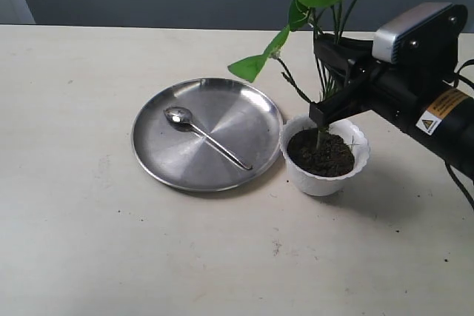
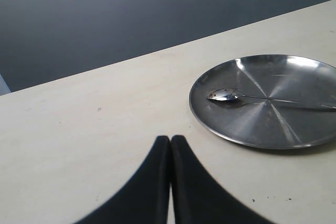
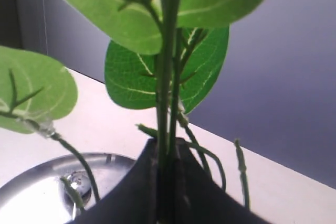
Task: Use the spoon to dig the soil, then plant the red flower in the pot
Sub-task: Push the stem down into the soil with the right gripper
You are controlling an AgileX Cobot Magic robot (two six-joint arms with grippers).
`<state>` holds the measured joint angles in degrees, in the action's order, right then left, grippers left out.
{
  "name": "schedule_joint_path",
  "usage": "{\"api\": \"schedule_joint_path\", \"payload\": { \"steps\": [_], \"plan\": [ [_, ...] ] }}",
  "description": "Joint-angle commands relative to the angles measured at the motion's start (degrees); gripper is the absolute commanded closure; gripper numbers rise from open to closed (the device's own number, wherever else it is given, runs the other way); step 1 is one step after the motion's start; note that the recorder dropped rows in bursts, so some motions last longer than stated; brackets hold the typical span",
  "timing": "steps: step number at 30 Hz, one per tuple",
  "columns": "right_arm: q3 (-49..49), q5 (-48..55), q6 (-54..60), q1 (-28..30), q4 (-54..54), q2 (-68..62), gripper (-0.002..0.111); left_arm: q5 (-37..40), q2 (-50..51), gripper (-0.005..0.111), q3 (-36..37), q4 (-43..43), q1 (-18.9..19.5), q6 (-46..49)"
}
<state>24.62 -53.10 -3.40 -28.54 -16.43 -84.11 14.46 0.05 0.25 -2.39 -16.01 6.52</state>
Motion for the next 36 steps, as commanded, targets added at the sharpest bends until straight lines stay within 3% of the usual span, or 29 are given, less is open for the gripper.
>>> {"api": "schedule_joint_path", "payload": {
  "steps": [1,14,27,32,36],
  "plan": [
    [-0.37,0.01,2.16,-0.12,1.76,-1.98,0.109,-0.69,-0.05,0.106,-0.25,0.1,-0.21,-0.07],
    [-0.37,2.64,2.52,-0.12,2.03,-14.08,0.109,-0.69,-0.05,0.106,-0.25,0.1,-0.21,-0.07],
    [-0.5,6.7,2.19,-0.12,1.06,-15.62,0.109,-0.69,-0.05,0.106,-0.25,0.1,-0.21,-0.07],
    [-4.69,-3.63,2.67,-0.12,0.45,-15.62,0.109,-0.69,-0.05,0.106,-0.25,0.1,-0.21,-0.07],
    [-6.14,-5.91,3.86,-0.12,0.69,-15.62,0.109,-0.69,-0.05,0.106,-0.25,0.1,-0.21,-0.07]
  ]
}}
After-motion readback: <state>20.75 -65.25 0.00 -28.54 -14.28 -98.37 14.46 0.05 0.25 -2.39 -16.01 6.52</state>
